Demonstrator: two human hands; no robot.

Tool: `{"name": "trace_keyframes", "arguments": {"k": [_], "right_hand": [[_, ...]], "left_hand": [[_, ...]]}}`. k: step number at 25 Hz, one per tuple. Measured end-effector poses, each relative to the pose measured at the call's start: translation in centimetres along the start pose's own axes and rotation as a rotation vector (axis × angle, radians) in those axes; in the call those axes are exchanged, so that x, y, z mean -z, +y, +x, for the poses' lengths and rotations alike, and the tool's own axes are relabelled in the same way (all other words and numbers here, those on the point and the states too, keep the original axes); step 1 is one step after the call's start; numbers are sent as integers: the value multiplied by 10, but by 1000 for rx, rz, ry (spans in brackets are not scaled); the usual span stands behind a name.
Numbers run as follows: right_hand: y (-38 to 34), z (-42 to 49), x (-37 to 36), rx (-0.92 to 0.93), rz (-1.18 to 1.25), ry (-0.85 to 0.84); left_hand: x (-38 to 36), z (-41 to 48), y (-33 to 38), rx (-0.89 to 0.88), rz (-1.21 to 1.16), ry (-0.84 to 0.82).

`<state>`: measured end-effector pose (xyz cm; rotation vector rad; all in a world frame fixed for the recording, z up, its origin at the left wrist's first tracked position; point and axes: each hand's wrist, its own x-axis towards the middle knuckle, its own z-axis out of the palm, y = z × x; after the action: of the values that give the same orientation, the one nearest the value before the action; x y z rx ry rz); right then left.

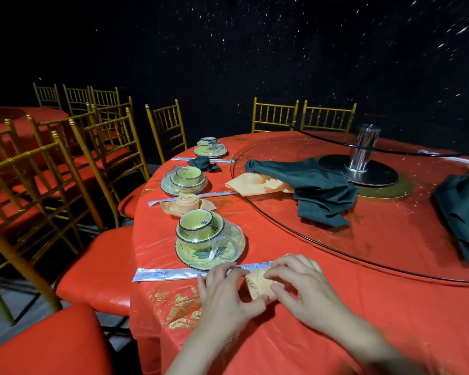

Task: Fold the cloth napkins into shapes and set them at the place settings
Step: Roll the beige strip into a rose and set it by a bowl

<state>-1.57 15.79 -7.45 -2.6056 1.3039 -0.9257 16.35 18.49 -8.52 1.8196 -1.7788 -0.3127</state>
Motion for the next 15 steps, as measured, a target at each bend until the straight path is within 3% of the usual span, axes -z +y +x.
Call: {"name": "trace_keyframes", "arguments": {"k": [6, 15], "right_hand": [[-2, 21, -9, -34, -12, -31], [-3, 10, 7, -48, 24, -148]], "left_hand": [[-11, -1, -9, -196, -147, 68], [-4, -3, 4, -170, -331, -63]]}}
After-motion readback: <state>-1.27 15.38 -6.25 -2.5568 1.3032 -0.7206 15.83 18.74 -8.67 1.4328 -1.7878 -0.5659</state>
